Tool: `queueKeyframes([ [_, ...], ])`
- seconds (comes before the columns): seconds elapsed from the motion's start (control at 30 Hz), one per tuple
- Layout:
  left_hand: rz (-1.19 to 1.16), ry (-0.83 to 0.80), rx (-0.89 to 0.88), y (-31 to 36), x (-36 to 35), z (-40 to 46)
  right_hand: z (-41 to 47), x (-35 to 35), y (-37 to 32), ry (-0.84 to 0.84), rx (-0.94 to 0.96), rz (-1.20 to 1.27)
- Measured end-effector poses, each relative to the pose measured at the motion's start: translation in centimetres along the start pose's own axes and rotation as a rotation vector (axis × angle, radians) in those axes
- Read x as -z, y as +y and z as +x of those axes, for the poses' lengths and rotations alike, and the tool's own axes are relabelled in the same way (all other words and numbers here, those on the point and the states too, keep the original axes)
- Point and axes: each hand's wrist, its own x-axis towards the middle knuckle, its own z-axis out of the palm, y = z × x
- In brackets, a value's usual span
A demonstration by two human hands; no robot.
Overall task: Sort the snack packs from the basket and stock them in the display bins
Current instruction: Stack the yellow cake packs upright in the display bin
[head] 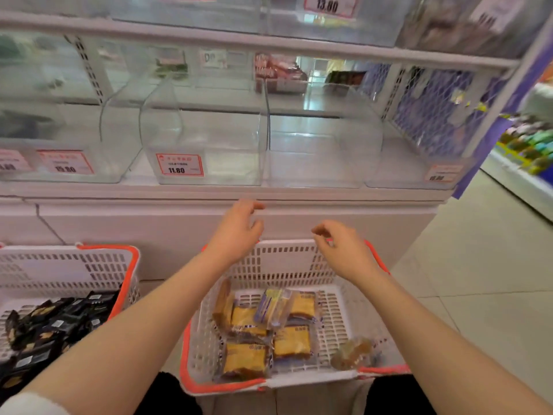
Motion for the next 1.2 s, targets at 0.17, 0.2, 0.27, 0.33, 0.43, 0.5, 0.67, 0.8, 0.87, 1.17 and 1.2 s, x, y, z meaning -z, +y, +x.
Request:
queueKeyframes([
  [0.17, 0.194, 0.036, -0.315, 2.6, 0.0, 8.2, 7.1, 3.8, 2.2, 0.193, 0.011, 0.011],
  [0.2, 0.266, 0.064, -0.373, 3.0, -0.1, 9.8, 8.4, 4.5, 2.6, 0.232, 0.037, -0.068],
  [0.27, 0.370, 0.087, -0.448, 3.7, -0.6, 12.7, 11.0, 5.4, 3.4, 0.296, 0.078, -0.233],
  [0.33, 0.495, 0.064, -0.464, 4.1, -1.0, 14.6, 12.7, 5.9, 3.7, 0.285, 0.094, -0.363],
  [0.43, 0.691, 0.003, -0.424, 3.9, -1.8, 16.9, 15.3, 5.7, 4.5, 0.189, 0.062, -0.462],
  [0.5, 0.773, -0.038, -0.374, 3.6, -1.9, 17.7, 16.4, 5.5, 4.9, 0.154, 0.059, -0.516],
  [0.67, 0.848, -0.105, -0.363, 3.5, -1.8, 18.5, 17.5, 6.4, 5.1, 0.116, 0.068, -0.607],
  [0.8, 0.649, 0.009, -0.371, 5.2, 0.3, 17.9, 16.7, 8.7, 4.0, 0.247, 0.086, -0.539],
  [0.87, 0.566, 0.042, -0.411, 5.9, 1.4, 16.5, 15.2, 9.5, 3.5, 0.278, 0.118, -0.479],
  [1.17, 0.603, -0.053, -0.532, 7.0, 1.9, 8.8, 6.1, 9.8, 2.6, 0.211, 0.146, -0.410],
  [1.2, 0.602, -0.052, -0.533, 7.1, 1.9, 8.2, 5.5, 9.8, 2.7, 0.217, 0.146, -0.408],
])
